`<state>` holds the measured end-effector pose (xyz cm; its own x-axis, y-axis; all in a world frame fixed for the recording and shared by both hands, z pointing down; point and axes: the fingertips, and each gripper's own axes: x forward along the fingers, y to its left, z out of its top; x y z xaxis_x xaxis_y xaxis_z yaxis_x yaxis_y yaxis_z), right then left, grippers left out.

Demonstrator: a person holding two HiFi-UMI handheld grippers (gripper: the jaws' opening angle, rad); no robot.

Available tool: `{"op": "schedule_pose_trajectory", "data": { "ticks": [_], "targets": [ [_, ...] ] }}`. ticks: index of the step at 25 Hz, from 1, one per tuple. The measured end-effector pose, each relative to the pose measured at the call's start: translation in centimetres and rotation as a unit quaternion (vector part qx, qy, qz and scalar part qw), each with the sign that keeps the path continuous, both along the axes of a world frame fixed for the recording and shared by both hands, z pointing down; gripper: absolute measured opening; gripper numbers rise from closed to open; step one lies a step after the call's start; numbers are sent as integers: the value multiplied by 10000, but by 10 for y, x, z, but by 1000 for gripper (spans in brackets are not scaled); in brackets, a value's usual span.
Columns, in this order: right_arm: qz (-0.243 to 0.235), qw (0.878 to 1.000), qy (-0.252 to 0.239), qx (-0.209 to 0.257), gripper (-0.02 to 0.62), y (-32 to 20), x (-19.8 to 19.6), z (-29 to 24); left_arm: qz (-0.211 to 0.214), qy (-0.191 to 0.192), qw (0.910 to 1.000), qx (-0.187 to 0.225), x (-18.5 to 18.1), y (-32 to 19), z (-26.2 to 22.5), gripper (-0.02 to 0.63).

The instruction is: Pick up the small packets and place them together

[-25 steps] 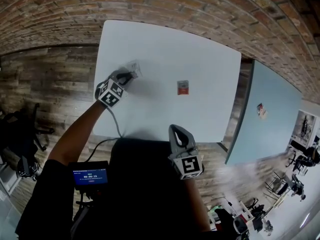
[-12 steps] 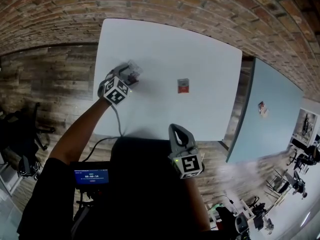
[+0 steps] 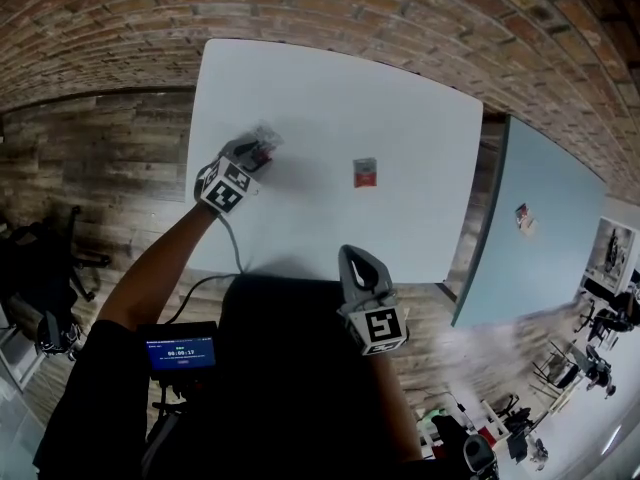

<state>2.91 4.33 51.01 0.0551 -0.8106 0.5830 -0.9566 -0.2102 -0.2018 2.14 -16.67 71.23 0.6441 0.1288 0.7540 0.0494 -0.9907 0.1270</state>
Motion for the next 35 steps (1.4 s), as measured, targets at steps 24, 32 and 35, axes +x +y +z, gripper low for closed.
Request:
{"op": "schedule_pose_trajectory", "data": {
  "ticks": [24,32,35],
  "targets": [
    [2,9999,-133,23,3,4,-3,4,-123,679,9975,-124,9,15,-50,20],
    [-9,9989,-329,332,3,4,3,1,-715,758,9930,-556,9,34,-64,14],
    [77,9968,-627,500,3,-3,15,3,-909,959,9900,-502,14,38,-84,14]
  ]
}}
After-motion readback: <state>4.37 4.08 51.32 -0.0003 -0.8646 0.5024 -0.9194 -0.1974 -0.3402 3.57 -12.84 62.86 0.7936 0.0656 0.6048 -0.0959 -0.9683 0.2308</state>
